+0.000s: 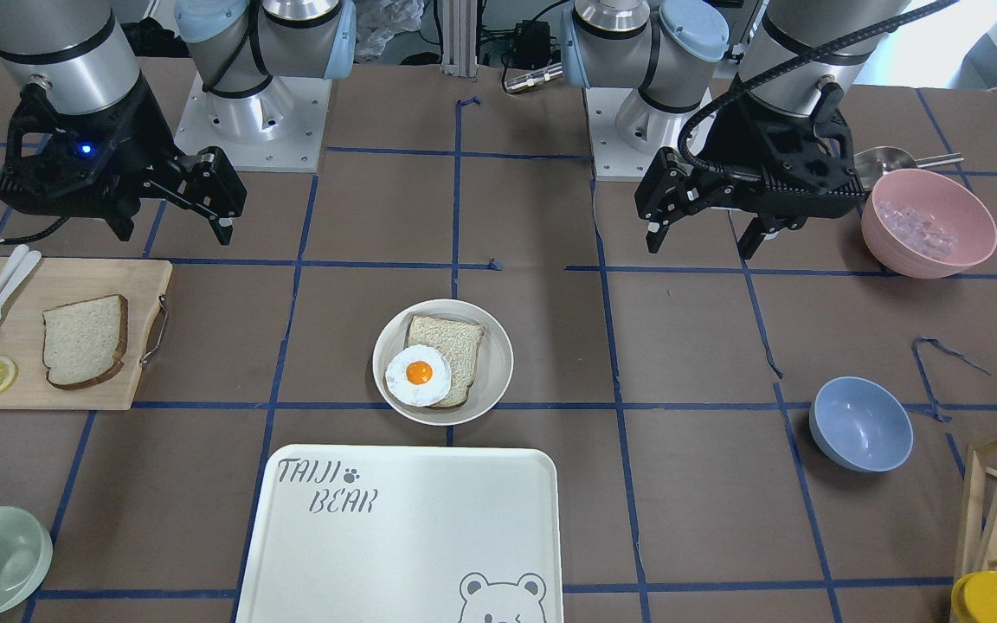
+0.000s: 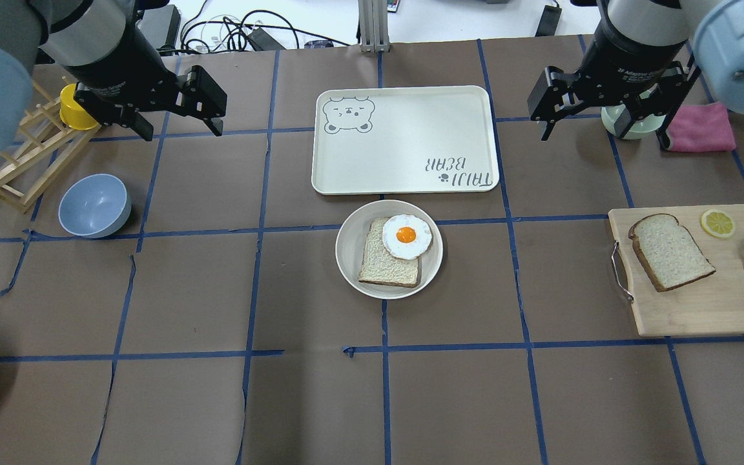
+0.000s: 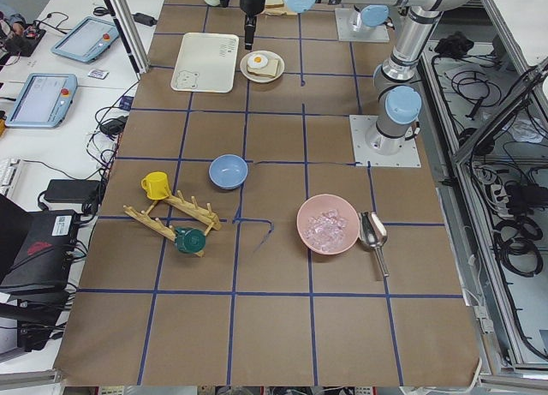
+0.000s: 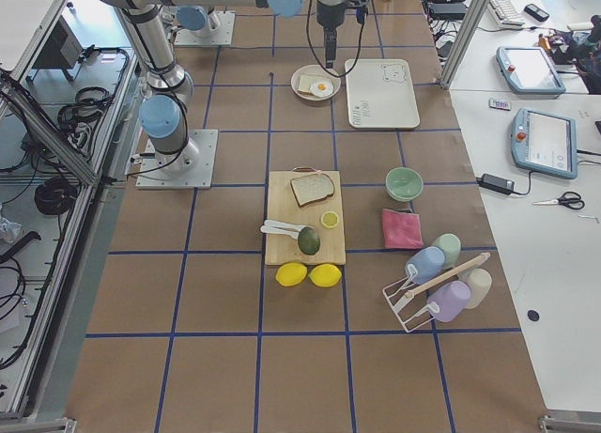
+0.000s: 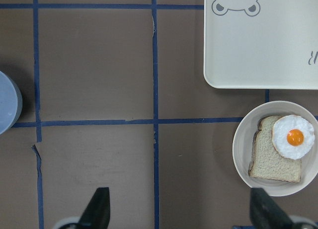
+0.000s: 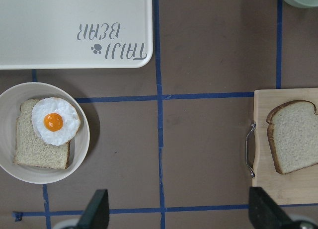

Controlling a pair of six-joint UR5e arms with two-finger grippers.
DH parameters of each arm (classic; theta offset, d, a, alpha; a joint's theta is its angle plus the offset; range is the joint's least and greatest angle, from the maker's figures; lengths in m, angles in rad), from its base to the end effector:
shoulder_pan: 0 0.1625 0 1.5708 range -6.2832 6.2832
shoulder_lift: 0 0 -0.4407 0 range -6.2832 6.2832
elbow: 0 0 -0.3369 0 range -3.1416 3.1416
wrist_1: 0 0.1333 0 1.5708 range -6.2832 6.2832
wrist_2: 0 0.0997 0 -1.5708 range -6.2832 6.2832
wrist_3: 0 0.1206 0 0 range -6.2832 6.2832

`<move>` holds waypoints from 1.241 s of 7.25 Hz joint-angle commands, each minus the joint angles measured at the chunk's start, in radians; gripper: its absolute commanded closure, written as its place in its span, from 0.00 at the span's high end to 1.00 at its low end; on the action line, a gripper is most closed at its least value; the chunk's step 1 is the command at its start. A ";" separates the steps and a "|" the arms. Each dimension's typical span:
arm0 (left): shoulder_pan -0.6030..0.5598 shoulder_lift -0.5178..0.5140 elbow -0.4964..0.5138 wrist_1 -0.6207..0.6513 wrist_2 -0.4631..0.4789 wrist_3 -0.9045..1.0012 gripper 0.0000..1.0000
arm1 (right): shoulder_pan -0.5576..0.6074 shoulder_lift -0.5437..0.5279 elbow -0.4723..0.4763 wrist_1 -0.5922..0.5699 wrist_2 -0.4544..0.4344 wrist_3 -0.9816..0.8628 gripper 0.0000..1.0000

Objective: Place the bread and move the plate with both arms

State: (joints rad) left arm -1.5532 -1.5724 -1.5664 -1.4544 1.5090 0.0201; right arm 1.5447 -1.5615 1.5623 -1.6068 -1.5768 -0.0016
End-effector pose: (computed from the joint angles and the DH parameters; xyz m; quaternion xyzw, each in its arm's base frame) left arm -0.1328 -0.4533 0.4965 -0.0031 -0.9977 0.0601 0.0297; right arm 0.1209 -0.4482 0.4859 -0.0123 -0.9998 0.0176 0.0032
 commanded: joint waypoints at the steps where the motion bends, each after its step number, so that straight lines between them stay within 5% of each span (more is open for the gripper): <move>1: -0.001 0.000 0.000 0.002 0.000 0.000 1.00 | 0.000 -0.002 0.011 0.007 0.003 -0.004 1.00; 9: -0.001 -0.001 0.000 0.002 -0.007 0.000 1.00 | 0.000 0.000 0.030 0.007 -0.003 -0.009 1.00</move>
State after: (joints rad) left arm -1.5539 -1.5727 -1.5662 -1.4527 1.5032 0.0200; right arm 1.5447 -1.5612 1.5906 -1.5997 -1.5798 -0.0093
